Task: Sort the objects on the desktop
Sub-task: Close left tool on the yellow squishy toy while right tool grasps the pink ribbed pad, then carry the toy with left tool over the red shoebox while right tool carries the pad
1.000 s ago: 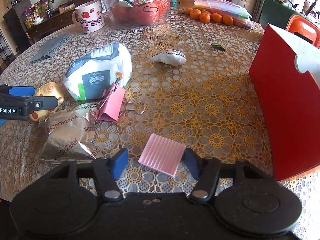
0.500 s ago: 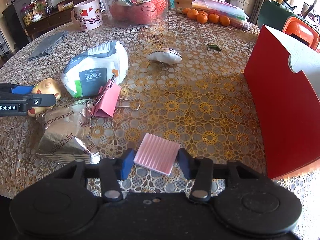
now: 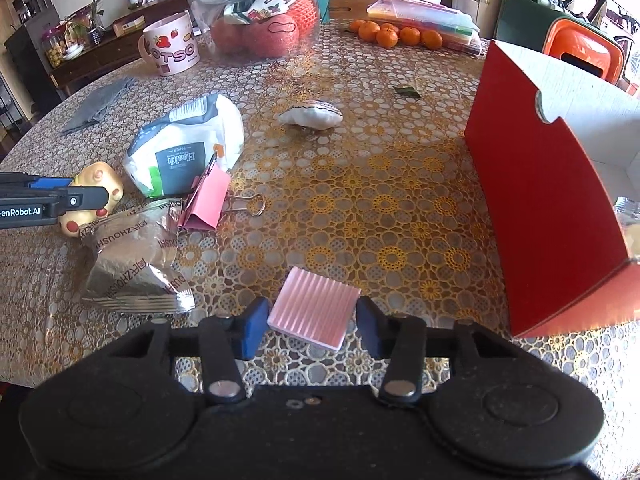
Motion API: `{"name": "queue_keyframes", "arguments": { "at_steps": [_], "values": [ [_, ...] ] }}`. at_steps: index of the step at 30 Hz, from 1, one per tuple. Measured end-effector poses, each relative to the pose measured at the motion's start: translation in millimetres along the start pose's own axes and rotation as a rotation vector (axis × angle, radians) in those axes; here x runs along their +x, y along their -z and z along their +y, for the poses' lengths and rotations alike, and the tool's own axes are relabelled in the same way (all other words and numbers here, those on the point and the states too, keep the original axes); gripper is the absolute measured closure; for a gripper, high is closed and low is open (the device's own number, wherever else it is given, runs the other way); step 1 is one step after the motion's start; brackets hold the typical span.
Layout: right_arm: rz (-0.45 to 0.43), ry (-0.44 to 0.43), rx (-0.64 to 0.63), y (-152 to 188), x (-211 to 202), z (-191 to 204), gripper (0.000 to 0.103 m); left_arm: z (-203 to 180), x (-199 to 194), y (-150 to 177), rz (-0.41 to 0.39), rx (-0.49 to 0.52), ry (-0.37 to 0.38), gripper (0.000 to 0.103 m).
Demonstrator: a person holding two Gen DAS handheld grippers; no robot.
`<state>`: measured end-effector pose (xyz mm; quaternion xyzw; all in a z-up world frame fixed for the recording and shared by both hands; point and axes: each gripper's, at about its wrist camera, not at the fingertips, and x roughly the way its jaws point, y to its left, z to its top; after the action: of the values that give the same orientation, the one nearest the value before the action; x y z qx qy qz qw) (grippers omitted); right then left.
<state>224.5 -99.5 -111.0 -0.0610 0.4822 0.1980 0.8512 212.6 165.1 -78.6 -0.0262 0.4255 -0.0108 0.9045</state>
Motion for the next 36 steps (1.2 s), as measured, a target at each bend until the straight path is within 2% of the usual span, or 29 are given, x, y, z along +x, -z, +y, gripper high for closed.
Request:
{"name": "queue_keyframes", "arguments": {
  "at_steps": [5, 15, 24, 36],
  "values": [
    [-0.018, -0.018, 0.010, 3, -14, -7, 0.056, -8, -13, -4, -0.015, -0.003, -0.008, 0.056],
    [-0.077, -0.051, 0.013, 7, -47, -19, 0.056, -38, -44, -12, -0.040, 0.003, 0.027, 0.057],
    [-0.110, -0.063, -0.003, 15, -81, -37, 0.056, -85, -64, -16, -0.048, 0.050, 0.076, 0.057],
    [-0.173, -0.060, 0.017, 25, -124, -83, 0.056, -159, -73, -30, -0.055, 0.128, 0.156, 0.057]
  ]
}}
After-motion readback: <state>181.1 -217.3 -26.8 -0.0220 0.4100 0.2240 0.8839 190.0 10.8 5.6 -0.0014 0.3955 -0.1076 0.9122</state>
